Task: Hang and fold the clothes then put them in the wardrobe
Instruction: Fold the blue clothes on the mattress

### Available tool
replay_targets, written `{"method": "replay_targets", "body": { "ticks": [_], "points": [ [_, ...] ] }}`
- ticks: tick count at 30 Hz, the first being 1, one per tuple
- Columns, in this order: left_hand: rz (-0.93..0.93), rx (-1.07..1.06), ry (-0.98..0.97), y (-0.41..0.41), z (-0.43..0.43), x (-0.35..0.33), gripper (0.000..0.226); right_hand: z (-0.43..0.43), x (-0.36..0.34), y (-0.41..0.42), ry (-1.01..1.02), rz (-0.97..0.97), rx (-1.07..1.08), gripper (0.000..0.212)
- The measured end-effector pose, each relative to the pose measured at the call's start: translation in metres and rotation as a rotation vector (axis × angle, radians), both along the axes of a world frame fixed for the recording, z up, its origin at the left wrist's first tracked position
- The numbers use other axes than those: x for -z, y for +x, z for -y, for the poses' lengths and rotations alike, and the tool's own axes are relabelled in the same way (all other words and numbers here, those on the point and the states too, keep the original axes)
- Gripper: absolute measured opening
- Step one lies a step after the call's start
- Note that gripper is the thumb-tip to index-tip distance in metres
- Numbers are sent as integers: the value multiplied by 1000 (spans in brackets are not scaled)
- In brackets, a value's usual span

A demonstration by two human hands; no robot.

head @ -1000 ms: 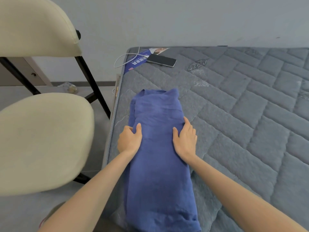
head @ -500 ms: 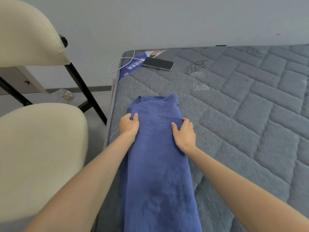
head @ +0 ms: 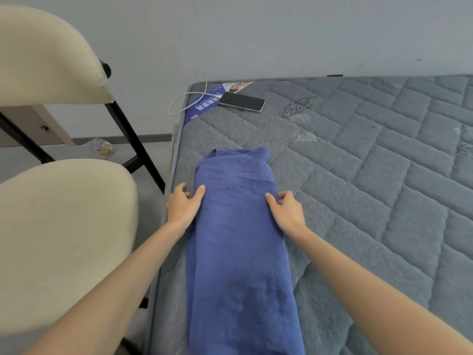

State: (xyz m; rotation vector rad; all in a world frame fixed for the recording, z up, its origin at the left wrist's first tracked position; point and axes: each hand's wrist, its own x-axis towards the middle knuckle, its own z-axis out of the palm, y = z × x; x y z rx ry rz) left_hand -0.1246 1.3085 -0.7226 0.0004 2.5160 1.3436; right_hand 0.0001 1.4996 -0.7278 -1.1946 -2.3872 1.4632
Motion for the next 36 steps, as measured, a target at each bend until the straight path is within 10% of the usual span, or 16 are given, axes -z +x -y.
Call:
{"method": "replay_targets", "body": {
  "ticks": [9, 20, 36],
  "points": [
    [276, 175, -207, 66, 27, -6, 73, 9, -17, 46, -220, 102, -202, 40],
    [373, 145, 227, 88, 45, -13, 22, 21, -23, 76, -413, -54, -200, 8],
    [470, 341, 114, 128, 74, -18, 41, 35, -33, 120, -475, 215, -386, 37]
  ]
}}
